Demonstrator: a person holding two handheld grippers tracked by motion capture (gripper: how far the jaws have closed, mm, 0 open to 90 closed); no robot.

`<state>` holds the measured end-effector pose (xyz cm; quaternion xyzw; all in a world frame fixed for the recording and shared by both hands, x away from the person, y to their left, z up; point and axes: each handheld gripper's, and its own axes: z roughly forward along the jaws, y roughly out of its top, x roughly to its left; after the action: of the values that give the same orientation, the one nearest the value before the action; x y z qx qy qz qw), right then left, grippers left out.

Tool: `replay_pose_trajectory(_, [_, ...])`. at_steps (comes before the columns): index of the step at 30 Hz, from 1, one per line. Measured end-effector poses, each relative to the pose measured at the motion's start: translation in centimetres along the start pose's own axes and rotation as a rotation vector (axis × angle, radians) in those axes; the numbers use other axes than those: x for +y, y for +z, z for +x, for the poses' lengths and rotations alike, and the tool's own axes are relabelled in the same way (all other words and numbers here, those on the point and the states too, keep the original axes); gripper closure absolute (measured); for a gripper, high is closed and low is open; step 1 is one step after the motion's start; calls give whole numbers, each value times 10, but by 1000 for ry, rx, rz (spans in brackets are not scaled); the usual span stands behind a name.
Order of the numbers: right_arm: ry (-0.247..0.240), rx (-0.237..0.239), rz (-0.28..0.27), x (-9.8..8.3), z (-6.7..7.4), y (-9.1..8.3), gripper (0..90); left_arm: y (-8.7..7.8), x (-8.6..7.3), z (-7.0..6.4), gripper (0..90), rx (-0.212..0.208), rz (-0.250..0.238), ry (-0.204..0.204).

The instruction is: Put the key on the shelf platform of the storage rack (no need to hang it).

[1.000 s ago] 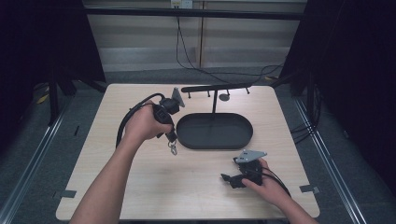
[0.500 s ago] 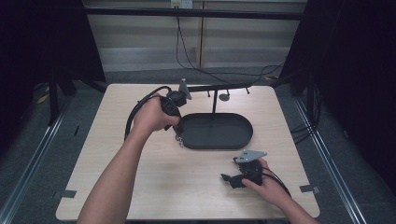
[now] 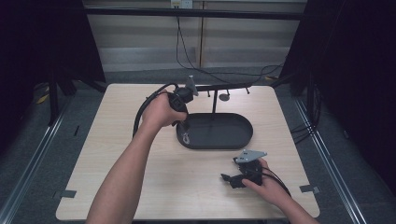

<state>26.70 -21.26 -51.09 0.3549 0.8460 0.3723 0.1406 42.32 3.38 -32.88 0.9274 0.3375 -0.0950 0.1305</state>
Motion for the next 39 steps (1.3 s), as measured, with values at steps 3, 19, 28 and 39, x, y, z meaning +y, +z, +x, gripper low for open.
replay_pose_trajectory(3, [-2,-2,-1,0,0,0,173,1,3,-1,891,3,-3,4])
replay_pose_trajectory(19, [-2,4,2,0,0,0,166,8,25,-5,890,6,-24,3])
replay_pose_trajectory(28, [-2,3,2,0,0,0,166,14,34,-2,889,26,-32,7])
replay_pose_trajectory(39, [-4,2,2,0,0,0,166,23,40,2,889,48,-46,3])
